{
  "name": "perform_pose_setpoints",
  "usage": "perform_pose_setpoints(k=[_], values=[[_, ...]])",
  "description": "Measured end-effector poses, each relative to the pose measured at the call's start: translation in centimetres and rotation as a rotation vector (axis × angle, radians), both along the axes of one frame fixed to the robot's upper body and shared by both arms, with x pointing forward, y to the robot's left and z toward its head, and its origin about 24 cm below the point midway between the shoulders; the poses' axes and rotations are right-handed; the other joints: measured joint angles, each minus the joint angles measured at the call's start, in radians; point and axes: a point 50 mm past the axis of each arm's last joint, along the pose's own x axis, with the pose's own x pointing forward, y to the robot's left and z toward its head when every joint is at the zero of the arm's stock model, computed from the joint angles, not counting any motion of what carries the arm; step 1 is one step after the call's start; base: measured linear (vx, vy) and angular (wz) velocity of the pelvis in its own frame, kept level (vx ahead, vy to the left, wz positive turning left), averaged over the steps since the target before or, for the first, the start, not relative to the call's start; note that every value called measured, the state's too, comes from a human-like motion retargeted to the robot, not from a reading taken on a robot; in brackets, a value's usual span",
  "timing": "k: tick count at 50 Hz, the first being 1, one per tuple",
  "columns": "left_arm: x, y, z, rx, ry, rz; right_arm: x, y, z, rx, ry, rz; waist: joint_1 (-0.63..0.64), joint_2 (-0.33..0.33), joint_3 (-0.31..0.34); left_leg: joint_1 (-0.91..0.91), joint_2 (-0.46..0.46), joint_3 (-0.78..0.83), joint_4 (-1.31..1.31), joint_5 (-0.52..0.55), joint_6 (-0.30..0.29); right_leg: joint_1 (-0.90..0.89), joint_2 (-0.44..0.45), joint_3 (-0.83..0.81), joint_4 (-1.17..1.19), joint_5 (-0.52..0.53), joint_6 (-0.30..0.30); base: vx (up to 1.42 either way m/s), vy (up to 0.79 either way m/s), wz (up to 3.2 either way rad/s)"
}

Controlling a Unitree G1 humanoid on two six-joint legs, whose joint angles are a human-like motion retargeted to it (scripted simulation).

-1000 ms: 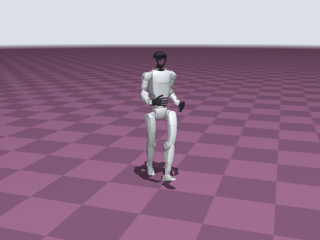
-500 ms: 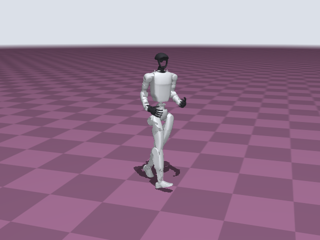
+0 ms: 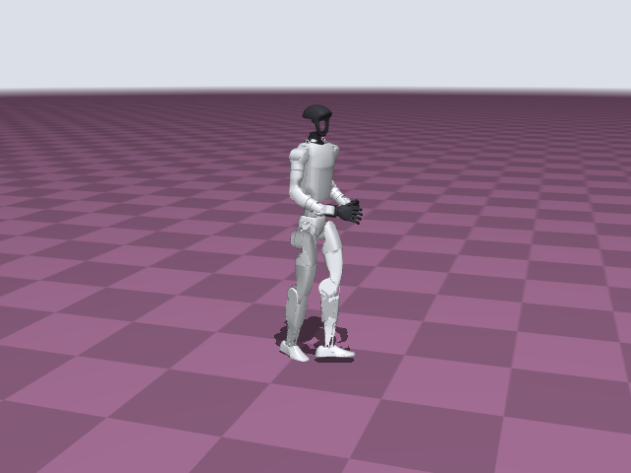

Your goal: Walk run

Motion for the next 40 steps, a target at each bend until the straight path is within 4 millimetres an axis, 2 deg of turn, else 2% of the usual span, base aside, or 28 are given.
perform_pose_setpoints(k=[1,2,3,5,7,8,10,12,14,17,19,21,25,30,32,33,34,35,37,38,40], values=[[0.1,-0.1,0.1,0.001,-0.008,-0.027,0.1,0.3,0.4,0.015,-0.026,0.003,-0.003,0.009,0.000,0.023,0.004,0.122,-0.036,0.000,-0.006,0.024,0.022,-0.015,0.001,-0.023,0.001,0.59,-0.14,1.48],[0.1,-0.2,0.3,0.000,-0.014,-0.054,0.1,0.5,0.7,0.030,-0.050,-0.001,-0.004,0.012,-0.003,0.044,0.000,0.221,-0.067,0.005,0.020,0.046,0.035,-0.031,0.006,-0.041,0.008,0.64,-0.12,1.61],[0.2,-0.5,0.3,-0.005,-0.018,-0.085,0.1,0.4,1.0,0.047,-0.070,-0.017,0.001,0.006,-0.009,0.061,-0.020,0.276,-0.085,0.018,0.110,0.065,0.029,-0.051,0.019,-0.049,0.030,0.73,-0.12,1.55],[0.3,-1.0,0.3,-0.010,-0.019,-0.145,-0.1,0.3,1.2,0.087,-0.098,-0.058,0.007,0.001,-0.026,0.095,-0.057,0.251,-0.112,-0.028,0.215,0.095,0.028,-0.105,0.066,-0.037,0.091,0.85,-0.19,1.27],[0.1,-0.9,0.1,-0.009,-0.013,-0.149,-1.1,1.1,0.8,0.124,-0.090,-0.052,0.027,-0.023,-0.037,0.148,-0.065,0.183,-0.095,-0.112,0.215,0.116,0.033,-0.090,0.152,0.073,0.145,0.91,-0.32,0.37],[-0.2,-0.7,-0.1,-0.014,-0.003,-0.141,-1.6,1.5,0.4,0.144,-0.072,-0.051,0.035,-0.031,-0.040,0.145,-0.058,0.104,-0.073,-0.122,0.215,0.110,0.020,-0.113,0.216,0.170,0.173,0.89,-0.05,0.43],[-0.3,-0.5,-0.2,-0.041,0.014,-0.126,-2.3,1.7,-0.1,0.193,-0.042,-0.081,0.050,-0.010,-0.043,0.167,-0.010,0.122,-0.047,-0.124,0.215,0.043,0.012,-0.089,0.394,0.306,0.218,0.60,0.17,1.01],[-0.3,-0.5,-0.3,-0.041,0.018,-0.153,-2.7,1.8,-0.1,0.234,-0.048,-0.124,0.064,0.027,-0.051,0.187,0.004,0.023,-0.045,-0.135,0.215,-0.012,0.021,-0.053,0.539,0.326,0.235,0.48,0.01,1.80],[-0.2,-0.4,-0.2,-0.001,0.002,-0.186,-2.8,1.5,0.1,0.227,-0.085,-0.161,0.053,0.054,-0.053,0.216,0.013,-0.046,-0.057,-0.127,0.215,-0.068,0.014,-0.019,0.644,0.245,0.218,0.36,-0.02,2.37],[0.0,-0.6,-0.4,0.051,0.002,-0.199,-2.8,0.4,0.8,0.167,-0.176,-0.195,0.073,0.072,-0.059,0.246,0.006,-0.152,-0.083,-0.110,0.215,-0.146,-0.027,0.041,0.711,0.153,0.140,0.28,-0.01,2.11],[-0.2,-0.9,-0.8,0.067,0.028,-0.202,-2.8,0.1,1.2,0.121,-0.228,-0.196,0.047,0.082,-0.067,0.250,-0.001,-0.264,-0.084,-0.096,0.215,-0.189,-0.057,0.055,0.695,0.103,0.090,0.36,-0.05,2.84],[-0.5,-0.9,-1.2,0.074,0.053,-0.199,-2.8,0.2,1.5,0.077,-0.273,-0.180,0.005,0.083,-0.070,0.247,-0.018,-0.386,-0.075,-0.082,0.215,-0.226,-0.064,0.100,0.630,0.074,0.068,0.32,-0.11,3.15],[-1.0,-0.9,-1.8,0.050,0.104,-0.181,-3.0,0.4,1.8,0.009,-0.326,-0.161,-0.030,0.048,-0.063,0.246,-0.083,-0.604,-0.051,-0.062,0.215,-0.275,-0.013,0.343,0.386,0.068,0.093,0.25,-0.14,2.91],[-1.8,-0.9,-2.5,0.024,0.163,-0.122,-2.9,0.9,1.7,0.006,-0.335,-0.161,-0.007,-0.028,-0.027,0.286,-0.189,-0.795,-0.023,-0.047,0.215,-0.296,-0.023,0.645,0.104,0.018,0.119,0.21,-0.10,2.28],[-2.0,-0.5,-2.8,0.023,0.184,-0.058,-2.9,1.3,1.6,0.020,-0.331,-0.155,-0.003,-0.048,-0.007,0.316,-0.215,-0.833,-0.010,-0.045,0.215,-0.290,-0.020,0.724,0.036,0.037,0.196,0.32,-0.07,1.89],[-2.1,-0.3,-2.9,0.023,0.194,-0.023,-2.9,1.4,1.5,0.025,-0.326,-0.148,-0.008,-0.057,0.002,0.334,-0.229,-0.852,-0.002,-0.044,0.215,-0.285,-0.029,0.728,0.013,0.091,0.251,0.40,-0.06,1.77],[-2.2,0.1,-3.0,0.026,0.205,0.019,-3.0,1.7,1.4,0.028,-0.317,-0.137,-0.005,-0.061,0.005,0.349,-0.233,-0.857,0.003,-0.043,0.215,-0.282,-0.044,0.666,0.000,0.137,0.235,0.42,-0.03,1.53],[-2.4,0.6,-3.1,0.032,0.216,0.063,-3.0,1.9,1.3,0.031,-0.307,-0.124,0.000,-0.063,0.006,0.362,-0.232,-0.854,0.007,-0.040,0.215,-0.279,-0.061,0.572,-0.007,0.179,0.183,0.36,0.00,1.08],[-3.0,1.8,-3.3,0.059,0.232,0.127,-3.2,2.3,1.0,0.038,-0.290,-0.115,0.029,-0.064,-0.009,0.358,-0.230,-0.829,0.029,-0.024,0.196,-0.261,-0.099,0.363,0.012,0.126,0.133,0.31,-0.04,1.17],[-3.2,2.4,-3.3,0.078,0.234,0.153,-3.2,2.2,0.8,0.039,-0.285,-0.120,0.026,-0.061,-0.013,0.357,-0.233,-0.842,0.051,-0.008,0.179,-0.251,-0.091,0.369,0.012,0.120,0.117,0.30,-0.09,1.88],[-3.5,3.8,-3.2,0.138,0.228,0.206,-3.4,2.1,0.8,0.043,-0.280,-0.135,0.022,-0.049,-0.021,0.336,-0.227,-0.859,0.113,0.022,0.098,-0.229,-0.057,0.487,0.012,0.092,0.101,0.25,-0.08,2.34]])
